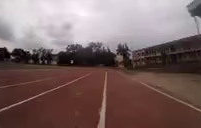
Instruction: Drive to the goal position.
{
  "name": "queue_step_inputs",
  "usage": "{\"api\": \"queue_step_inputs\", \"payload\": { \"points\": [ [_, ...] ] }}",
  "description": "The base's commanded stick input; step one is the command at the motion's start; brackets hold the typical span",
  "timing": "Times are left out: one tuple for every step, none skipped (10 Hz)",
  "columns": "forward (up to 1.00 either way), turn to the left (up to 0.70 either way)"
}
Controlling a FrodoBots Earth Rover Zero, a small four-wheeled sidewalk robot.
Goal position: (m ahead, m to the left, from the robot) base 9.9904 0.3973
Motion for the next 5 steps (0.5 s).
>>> {"api": "queue_step_inputs", "payload": {
  "points": [
    [0.5,0.0],
    [0.5,0.0],
    [0.5,0.0],
    [0.5,0.0],
    [0.5,-0.5]
  ]
}}
